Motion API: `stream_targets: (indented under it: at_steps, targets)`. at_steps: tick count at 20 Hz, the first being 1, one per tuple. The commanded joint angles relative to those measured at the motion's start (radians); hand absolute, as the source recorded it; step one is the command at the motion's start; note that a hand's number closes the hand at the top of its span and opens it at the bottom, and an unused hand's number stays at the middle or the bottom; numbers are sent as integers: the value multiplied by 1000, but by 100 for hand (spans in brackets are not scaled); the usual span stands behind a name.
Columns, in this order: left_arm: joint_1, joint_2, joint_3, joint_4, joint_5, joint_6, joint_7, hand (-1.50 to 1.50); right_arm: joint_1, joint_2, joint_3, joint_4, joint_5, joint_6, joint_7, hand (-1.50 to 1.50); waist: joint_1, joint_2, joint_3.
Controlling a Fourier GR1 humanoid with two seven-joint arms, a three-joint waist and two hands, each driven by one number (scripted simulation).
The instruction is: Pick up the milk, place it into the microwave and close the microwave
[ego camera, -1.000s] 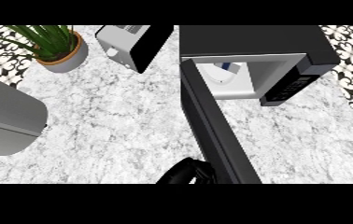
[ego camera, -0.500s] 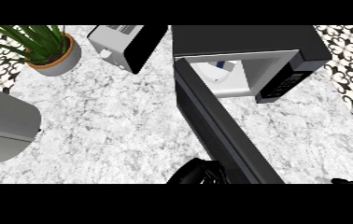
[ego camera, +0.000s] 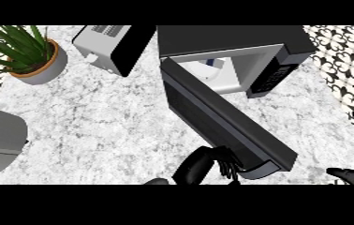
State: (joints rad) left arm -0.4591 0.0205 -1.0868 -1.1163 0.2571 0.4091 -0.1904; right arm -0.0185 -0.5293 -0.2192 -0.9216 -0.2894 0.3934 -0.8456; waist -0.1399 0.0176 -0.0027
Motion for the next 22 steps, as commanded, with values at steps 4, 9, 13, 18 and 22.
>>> stream_targets:
  at_steps: [4, 9, 13, 18, 22]
  targets:
    - [-145, -19, 19, 15, 105, 64, 8, 150, -27, -26, 37, -73, -35, 115, -4, -150, -65, 11, -2]
    - [-253, -20, 56, 25, 130, 128, -34, 150, -36, -37, 64, -112, -55, 126, 34, -150, -105, 16, 0]
    - [-336, -20, 85, 65, 160, 155, -23, 150, -71, -51, 76, -154, -64, 113, 60, -150, -142, 27, 3]
    - [-414, -20, 116, 116, 209, 167, -29, 150, -108, -71, 75, -189, -103, 121, 99, -150, -174, 43, 4]
    - [-478, -20, 135, 157, 235, 177, -28, 150, -147, -70, 85, -215, -138, 135, 132, -150, -197, 55, 7]
